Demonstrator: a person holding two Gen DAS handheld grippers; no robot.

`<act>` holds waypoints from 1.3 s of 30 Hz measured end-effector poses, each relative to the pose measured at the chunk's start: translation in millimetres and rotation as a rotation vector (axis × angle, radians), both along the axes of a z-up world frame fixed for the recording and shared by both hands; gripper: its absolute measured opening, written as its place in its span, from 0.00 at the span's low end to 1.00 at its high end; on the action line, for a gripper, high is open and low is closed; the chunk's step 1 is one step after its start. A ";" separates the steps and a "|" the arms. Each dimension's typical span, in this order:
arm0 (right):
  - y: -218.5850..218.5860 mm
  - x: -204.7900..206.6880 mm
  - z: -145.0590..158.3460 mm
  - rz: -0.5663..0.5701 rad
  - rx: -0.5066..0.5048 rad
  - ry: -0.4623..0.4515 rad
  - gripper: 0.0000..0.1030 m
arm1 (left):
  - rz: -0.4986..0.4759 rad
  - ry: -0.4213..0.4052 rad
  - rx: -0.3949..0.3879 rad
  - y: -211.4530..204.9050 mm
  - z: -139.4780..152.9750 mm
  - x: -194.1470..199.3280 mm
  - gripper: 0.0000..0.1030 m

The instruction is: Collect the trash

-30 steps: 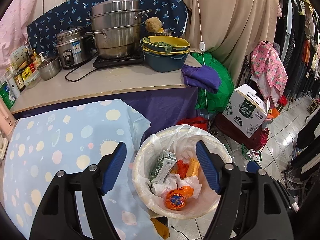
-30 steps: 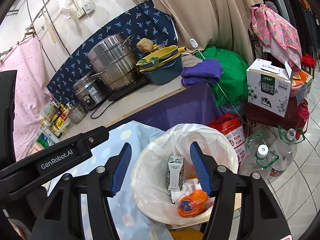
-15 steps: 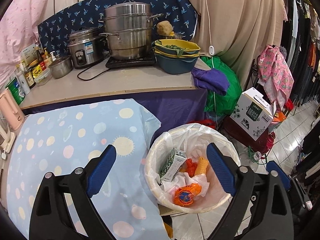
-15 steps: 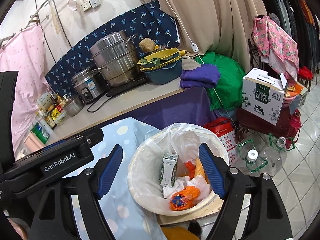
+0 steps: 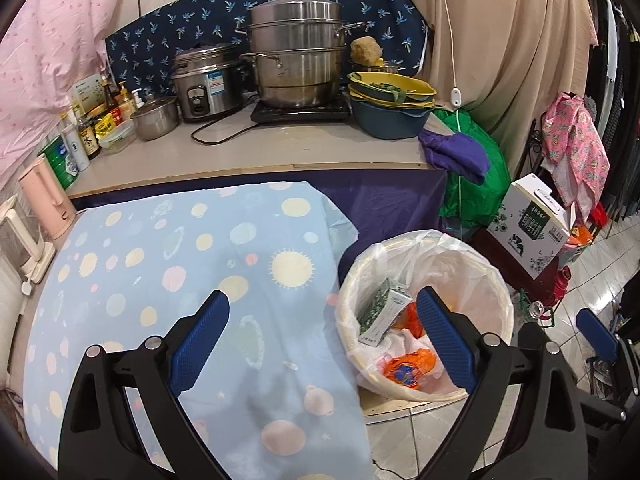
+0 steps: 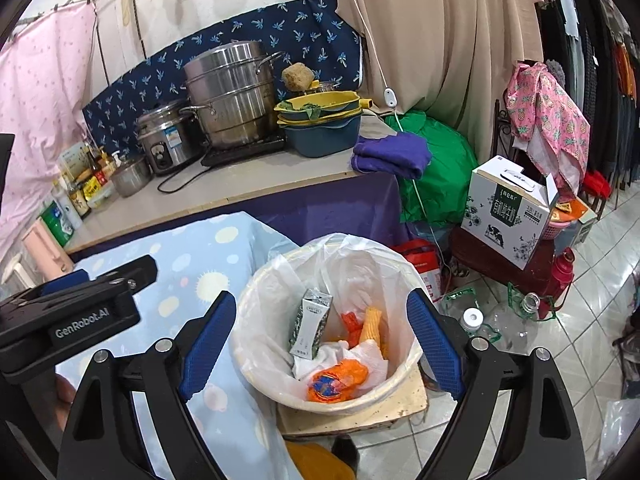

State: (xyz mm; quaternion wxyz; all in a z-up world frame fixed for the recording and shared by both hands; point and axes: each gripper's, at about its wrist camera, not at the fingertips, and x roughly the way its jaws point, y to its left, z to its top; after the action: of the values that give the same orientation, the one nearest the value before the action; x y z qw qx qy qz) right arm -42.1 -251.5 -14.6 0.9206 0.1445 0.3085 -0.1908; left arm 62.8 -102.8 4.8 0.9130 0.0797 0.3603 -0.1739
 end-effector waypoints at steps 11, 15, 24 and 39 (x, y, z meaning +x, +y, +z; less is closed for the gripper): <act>6.2 -4.8 -7.4 0.014 -0.014 0.049 0.84 | 0.028 0.020 0.071 23.0 -20.5 -6.8 0.88; 8.6 -7.0 -9.0 0.019 -0.021 0.057 0.93 | 0.024 0.035 0.096 26.0 -29.6 -10.7 0.88; 10.7 -11.7 -16.4 0.025 -0.019 0.092 0.93 | 0.021 0.061 0.119 27.5 -39.8 -18.7 0.88; 9.6 -15.3 -20.0 0.039 -0.012 0.116 0.93 | 0.018 0.080 0.135 25.2 -44.5 -28.5 0.88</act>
State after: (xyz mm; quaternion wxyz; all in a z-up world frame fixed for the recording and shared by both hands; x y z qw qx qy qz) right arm -57.3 -241.9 -34.6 0.9056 0.1218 0.3629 -0.1826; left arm 34.3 -77.6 -39.7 0.8920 0.1310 0.4080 -0.1441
